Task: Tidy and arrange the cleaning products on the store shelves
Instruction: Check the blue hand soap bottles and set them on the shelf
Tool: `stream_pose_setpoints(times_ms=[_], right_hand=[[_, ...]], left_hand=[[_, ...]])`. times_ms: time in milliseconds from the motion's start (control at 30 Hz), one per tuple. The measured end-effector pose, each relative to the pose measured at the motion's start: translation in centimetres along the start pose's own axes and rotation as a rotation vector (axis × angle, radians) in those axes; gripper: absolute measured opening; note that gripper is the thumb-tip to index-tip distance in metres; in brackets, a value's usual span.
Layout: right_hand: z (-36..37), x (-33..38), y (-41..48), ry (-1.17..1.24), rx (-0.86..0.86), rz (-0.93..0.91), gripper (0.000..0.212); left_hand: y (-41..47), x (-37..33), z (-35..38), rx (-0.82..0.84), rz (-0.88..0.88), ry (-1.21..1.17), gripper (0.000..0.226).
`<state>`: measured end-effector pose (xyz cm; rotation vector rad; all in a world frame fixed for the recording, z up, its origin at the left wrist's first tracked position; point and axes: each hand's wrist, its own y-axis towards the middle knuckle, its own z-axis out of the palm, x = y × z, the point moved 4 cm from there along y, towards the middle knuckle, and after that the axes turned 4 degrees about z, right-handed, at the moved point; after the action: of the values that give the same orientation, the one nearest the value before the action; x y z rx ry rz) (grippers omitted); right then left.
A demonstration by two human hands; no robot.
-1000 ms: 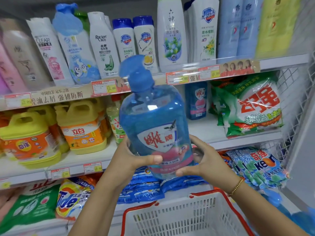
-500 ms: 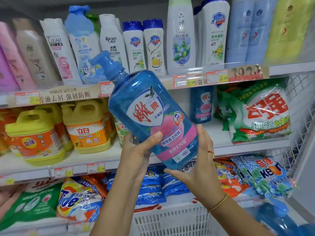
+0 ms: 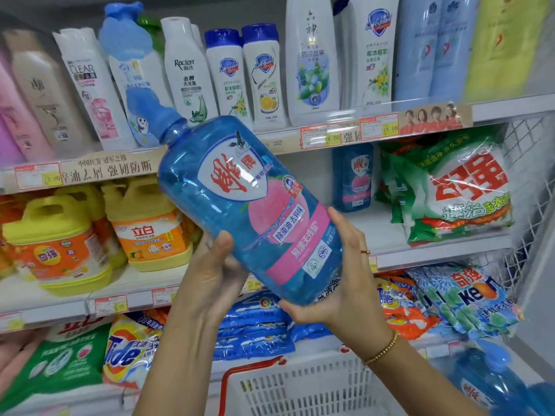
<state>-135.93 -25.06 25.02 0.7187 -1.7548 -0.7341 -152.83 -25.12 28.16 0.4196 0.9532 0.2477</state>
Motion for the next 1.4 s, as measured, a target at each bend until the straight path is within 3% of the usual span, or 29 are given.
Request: stream_pose_setpoints(times_ms=[100, 233, 400, 567, 700, 800, 933, 1000, 1133, 1300, 1400], right_hand=[[0.5, 0.4, -0.3, 0.232, 0.089, 0.128, 0.109], [0.8, 1.0, -0.3, 0.57, 0.209, 0.283, 0.099], [0.4, 0.8, -0.2, 0.735, 0.271, 0.418, 0.102], [-0.4, 1.2, -0.2, 0.589, 0.21, 0.365, 0.098], [-0.9, 2.0, 0.3, 0.242, 0.178, 0.191, 0.105], [-1.3, 2.3, 1.0, -0.064, 0.084, -0.023, 0.099], [-1.7, 1.5, 0.9, -0.168, -0.003, -0.088, 0.091], [-1.9, 0.7, 0.6, -0.059, -0.01, -0.02, 0.089], [-1.8, 0.2, 0.6, 0.408, 0.11, 0.231, 0.082], [-0.5, -1.0, 0.6, 0.772, 0.233, 0.523, 0.086], [0.5, -1.3, 0.0, 0.956, 0.192, 0.709, 0.094]], left_hand=[[-0.3, -0.4, -0.4, -0.023, 0.013, -0.03, 0.109], [-0.5, -0.7, -0.7, -0.029, 0.005, -0.021, 0.122], [-0.6, -0.5, -0.7, 0.022, 0.012, 0.026, 0.113], [-0.4, 0.1, -0.5, -0.056, 0.035, -0.024, 0.117], [-0.2, 0.5, -0.4, -0.072, 0.075, -0.097, 0.103], [0.1, 0.7, -0.5, -0.096, 0.089, -0.056, 0.114], [0.0, 1.4, -0.4, -0.123, 0.066, 0.035, 0.117], [0.0, 1.7, -0.9, -0.139, 0.043, -0.018, 0.111], [0.3, 1.4, -1.8, -0.128, 0.03, -0.086, 0.098], [-0.1, 0.7, -0.8, -0.011, 0.035, -0.094, 0.1], [-0.4, 0.2, -0.1, 0.064, 0.018, -0.023, 0.107]])
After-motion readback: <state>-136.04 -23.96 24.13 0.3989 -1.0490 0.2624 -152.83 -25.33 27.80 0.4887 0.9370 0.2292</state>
